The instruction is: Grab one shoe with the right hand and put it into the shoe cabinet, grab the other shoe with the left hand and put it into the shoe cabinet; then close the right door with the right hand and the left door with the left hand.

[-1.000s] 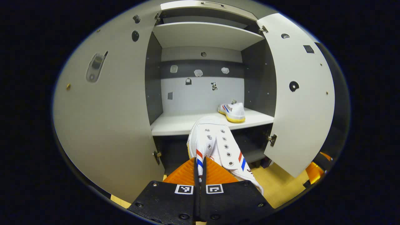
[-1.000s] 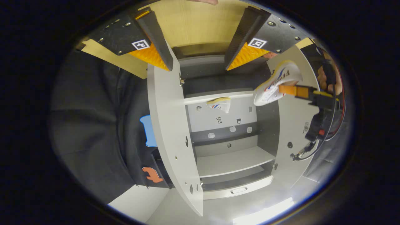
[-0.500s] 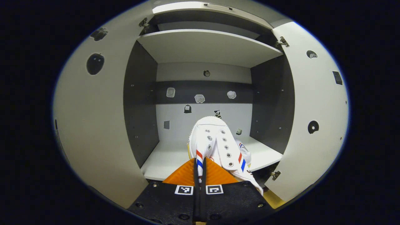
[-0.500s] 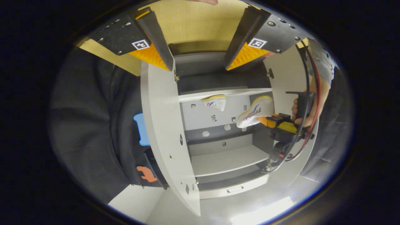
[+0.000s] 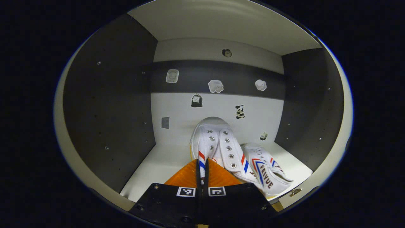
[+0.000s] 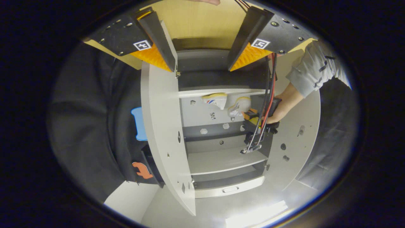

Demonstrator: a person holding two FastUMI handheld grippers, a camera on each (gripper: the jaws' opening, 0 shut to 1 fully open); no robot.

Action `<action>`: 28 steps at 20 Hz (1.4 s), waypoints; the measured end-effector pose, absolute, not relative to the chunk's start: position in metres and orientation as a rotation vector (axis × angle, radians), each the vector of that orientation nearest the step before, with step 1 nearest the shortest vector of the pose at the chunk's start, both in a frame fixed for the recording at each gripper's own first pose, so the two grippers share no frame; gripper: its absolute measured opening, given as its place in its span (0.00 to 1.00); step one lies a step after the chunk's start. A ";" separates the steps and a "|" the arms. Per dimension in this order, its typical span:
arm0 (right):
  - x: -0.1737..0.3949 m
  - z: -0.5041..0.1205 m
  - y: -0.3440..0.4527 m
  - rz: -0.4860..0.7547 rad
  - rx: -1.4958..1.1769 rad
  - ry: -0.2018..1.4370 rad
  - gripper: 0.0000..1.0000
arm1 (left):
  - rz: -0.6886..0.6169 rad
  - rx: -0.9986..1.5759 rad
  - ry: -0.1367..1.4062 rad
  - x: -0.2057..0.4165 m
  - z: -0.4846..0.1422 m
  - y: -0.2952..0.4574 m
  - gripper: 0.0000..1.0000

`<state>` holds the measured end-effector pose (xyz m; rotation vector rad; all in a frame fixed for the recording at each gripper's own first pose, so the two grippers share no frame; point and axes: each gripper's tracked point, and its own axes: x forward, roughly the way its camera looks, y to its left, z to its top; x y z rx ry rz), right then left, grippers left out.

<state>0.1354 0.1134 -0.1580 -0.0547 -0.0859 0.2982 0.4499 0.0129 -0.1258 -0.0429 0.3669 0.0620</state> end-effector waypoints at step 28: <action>0.040 -0.166 0.103 0.213 -0.084 -0.111 0.96 | 0.060 0.032 0.164 0.326 -0.131 0.034 0.97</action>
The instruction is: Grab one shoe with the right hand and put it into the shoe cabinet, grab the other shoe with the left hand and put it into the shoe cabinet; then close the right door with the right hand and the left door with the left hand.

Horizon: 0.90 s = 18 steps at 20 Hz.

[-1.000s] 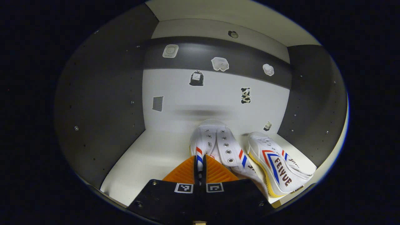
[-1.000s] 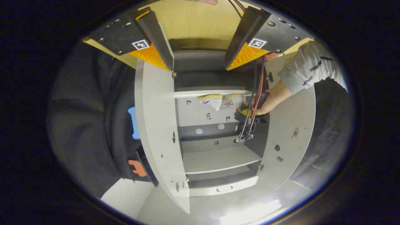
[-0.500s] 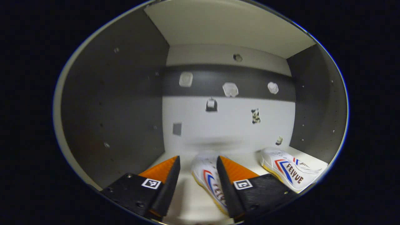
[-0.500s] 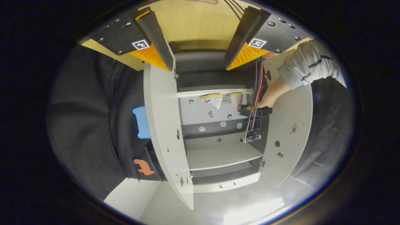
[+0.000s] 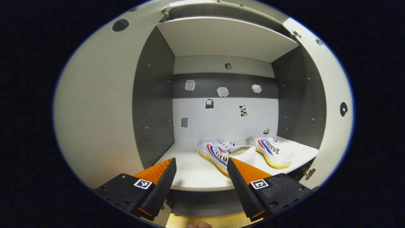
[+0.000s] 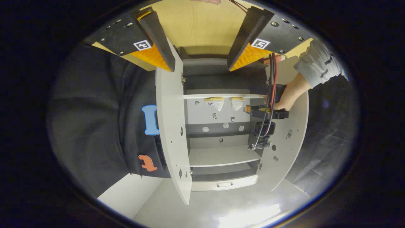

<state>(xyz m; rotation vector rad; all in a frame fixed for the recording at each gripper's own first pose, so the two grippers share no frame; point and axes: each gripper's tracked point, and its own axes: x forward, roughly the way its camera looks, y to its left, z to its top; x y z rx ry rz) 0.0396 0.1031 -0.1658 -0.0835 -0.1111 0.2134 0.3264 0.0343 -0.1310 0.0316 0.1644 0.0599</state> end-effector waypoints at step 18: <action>0.050 -0.068 0.054 0.156 -0.203 -0.131 0.99 | -0.147 -0.007 0.103 0.052 -0.116 0.039 0.97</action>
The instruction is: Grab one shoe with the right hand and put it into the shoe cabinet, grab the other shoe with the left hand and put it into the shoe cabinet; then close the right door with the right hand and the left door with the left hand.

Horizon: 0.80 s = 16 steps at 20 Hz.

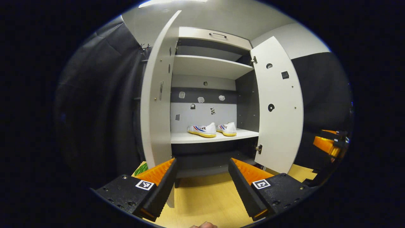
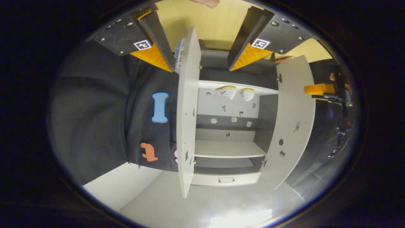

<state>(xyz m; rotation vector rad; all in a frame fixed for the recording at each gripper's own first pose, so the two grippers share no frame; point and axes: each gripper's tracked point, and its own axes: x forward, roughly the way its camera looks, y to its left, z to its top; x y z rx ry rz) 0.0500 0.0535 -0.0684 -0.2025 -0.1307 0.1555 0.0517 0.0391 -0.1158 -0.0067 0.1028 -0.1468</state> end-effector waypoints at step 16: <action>0.186 0.055 -0.137 0.016 -0.136 -0.036 0.99 | -0.229 -0.070 0.005 0.012 -0.080 0.059 0.96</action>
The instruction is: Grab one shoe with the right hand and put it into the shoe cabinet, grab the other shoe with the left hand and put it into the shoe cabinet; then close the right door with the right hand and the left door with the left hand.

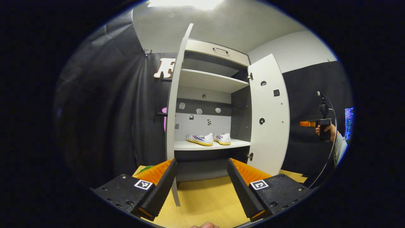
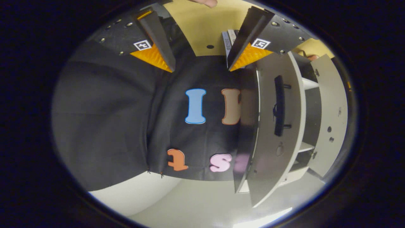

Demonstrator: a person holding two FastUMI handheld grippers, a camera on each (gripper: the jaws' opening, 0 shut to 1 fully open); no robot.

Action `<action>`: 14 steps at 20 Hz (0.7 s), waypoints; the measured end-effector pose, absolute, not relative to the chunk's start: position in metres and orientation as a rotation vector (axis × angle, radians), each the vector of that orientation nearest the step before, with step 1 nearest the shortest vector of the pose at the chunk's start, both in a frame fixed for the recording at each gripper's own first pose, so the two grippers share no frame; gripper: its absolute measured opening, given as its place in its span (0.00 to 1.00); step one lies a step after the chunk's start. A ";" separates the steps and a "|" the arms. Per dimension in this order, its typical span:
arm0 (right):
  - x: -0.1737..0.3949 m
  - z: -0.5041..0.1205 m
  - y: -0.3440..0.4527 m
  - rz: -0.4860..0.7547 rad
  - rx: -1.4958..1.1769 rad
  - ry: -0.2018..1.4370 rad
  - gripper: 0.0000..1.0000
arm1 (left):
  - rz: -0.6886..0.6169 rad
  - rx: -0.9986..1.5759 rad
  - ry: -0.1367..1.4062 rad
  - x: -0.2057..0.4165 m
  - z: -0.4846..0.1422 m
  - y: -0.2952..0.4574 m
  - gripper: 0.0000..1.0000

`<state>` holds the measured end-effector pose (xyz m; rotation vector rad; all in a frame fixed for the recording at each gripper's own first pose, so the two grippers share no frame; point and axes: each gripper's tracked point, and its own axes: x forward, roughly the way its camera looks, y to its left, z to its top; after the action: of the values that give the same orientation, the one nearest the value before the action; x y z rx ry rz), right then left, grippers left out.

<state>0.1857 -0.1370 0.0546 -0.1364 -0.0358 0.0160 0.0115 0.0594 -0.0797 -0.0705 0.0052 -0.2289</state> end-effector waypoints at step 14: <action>0.214 0.045 -0.008 0.179 -0.326 -0.010 0.94 | -0.239 -0.135 -0.036 0.002 -0.076 0.080 0.96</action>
<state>0.2144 -0.0083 0.0451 -0.3258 -0.0103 0.1787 0.0017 0.0804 -0.0759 -0.1350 -0.0362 -0.2390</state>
